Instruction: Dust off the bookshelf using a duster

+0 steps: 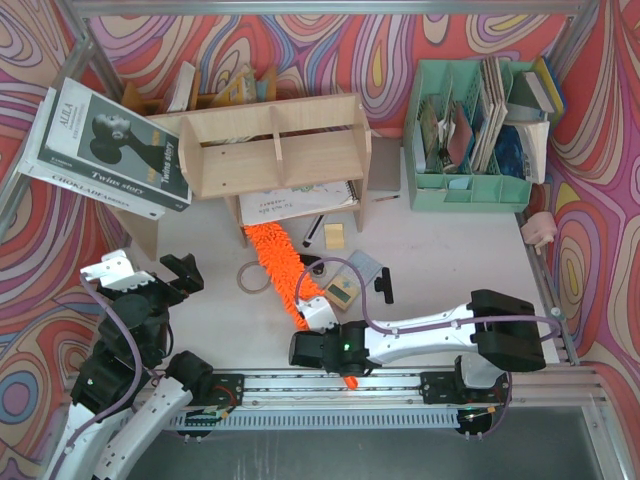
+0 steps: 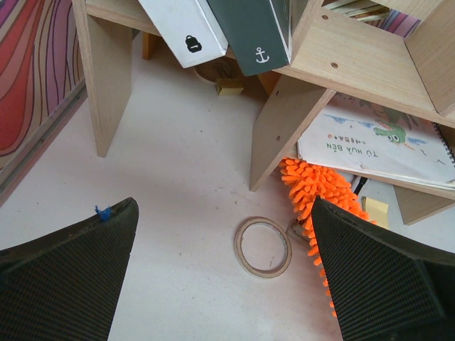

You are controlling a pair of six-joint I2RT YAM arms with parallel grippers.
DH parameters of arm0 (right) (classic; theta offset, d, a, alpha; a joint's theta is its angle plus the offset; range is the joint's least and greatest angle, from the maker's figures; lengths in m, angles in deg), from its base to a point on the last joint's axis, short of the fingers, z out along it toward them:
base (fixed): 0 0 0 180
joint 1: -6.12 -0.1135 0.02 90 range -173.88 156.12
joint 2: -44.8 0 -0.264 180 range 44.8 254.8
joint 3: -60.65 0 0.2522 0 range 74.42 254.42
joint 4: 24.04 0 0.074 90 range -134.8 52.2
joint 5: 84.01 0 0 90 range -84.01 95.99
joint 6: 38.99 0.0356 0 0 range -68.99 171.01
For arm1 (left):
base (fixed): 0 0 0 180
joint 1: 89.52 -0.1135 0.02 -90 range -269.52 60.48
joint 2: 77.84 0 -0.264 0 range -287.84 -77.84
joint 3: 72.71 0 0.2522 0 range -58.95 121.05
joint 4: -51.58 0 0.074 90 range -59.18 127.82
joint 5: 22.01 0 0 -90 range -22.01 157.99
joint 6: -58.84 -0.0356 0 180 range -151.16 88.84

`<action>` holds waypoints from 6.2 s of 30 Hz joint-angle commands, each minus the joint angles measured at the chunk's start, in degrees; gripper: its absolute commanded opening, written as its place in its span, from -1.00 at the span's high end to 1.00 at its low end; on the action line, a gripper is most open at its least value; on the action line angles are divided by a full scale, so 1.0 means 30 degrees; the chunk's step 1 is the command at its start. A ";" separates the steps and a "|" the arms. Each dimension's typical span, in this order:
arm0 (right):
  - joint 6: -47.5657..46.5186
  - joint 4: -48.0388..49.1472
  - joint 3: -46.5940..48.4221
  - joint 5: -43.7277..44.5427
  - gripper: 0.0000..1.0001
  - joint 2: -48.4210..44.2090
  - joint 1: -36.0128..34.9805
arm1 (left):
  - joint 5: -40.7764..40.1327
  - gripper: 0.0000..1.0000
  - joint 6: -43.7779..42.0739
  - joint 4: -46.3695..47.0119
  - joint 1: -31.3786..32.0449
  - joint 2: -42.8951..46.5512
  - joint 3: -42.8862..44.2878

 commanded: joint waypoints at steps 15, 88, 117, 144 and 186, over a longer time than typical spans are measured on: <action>0.6189 -0.3969 -0.3333 0.2290 1.00 -0.4844 0.0344 | -0.0038 -0.97 0.0080 0.0024 -0.0117 0.0120 0.0191; 0.5663 -0.2129 -0.6174 -0.0094 1.00 -0.5165 0.2475 | 0.0040 -0.97 0.0051 0.0068 -0.0110 -0.0228 0.0200; 0.4601 -0.2611 -0.5092 0.0726 1.00 -0.5485 0.2984 | -0.0016 -0.97 0.0080 0.0023 -0.0114 -0.0056 0.0191; 0.3188 -0.1815 -0.4353 0.0052 1.00 -0.4627 0.3786 | -0.0060 -0.97 0.0080 0.0038 -0.0101 -0.0027 0.0191; -0.2179 0.1775 0.2352 -0.2337 1.00 0.2454 0.1445 | -0.0177 -0.97 0.0080 -0.0006 -0.0103 0.0059 0.0191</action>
